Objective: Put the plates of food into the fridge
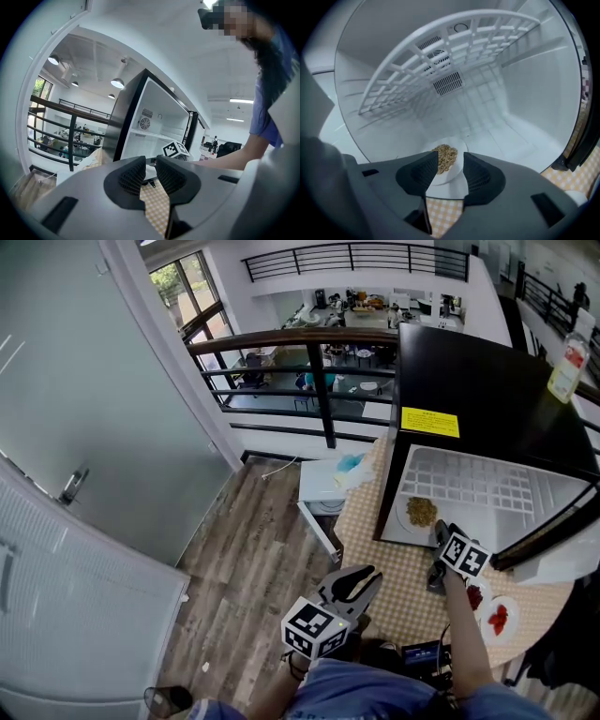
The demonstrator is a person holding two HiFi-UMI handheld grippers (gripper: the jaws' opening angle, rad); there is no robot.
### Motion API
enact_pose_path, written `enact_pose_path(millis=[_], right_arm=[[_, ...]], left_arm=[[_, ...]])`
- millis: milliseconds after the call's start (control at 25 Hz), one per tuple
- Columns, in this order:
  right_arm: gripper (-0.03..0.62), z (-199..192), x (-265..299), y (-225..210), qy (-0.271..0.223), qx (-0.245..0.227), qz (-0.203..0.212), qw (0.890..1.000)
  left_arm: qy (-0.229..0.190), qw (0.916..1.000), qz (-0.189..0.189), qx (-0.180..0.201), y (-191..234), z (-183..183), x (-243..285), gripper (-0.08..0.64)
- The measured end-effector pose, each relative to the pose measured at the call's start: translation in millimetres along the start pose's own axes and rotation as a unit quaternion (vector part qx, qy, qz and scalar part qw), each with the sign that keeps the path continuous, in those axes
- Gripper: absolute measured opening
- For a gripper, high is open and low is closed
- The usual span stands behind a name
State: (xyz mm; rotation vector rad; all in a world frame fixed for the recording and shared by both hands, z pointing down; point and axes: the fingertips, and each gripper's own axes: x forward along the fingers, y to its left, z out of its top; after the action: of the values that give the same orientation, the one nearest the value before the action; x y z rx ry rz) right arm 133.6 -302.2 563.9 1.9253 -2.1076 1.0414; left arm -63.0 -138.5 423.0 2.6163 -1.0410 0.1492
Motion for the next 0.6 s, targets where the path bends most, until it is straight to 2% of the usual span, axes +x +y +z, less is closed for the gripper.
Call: enact_pose_path(millis=[280, 600], right_arm=[[0.117, 1.3, -60.9, 42.4, -0.026, -0.058, 0.075, 0.995], [0.085, -12.1, -131.9, 89.3, -0.034, -0.090, 0.116, 0.989]], left_arm=[[0.004, 0.9998, -0.018, -0.006, -4.3, -1.5, 9.0, 0.069], [0.014, 0.9991, -0.040, -0.003, -8.0, -6.0, 11.1, 0.069]])
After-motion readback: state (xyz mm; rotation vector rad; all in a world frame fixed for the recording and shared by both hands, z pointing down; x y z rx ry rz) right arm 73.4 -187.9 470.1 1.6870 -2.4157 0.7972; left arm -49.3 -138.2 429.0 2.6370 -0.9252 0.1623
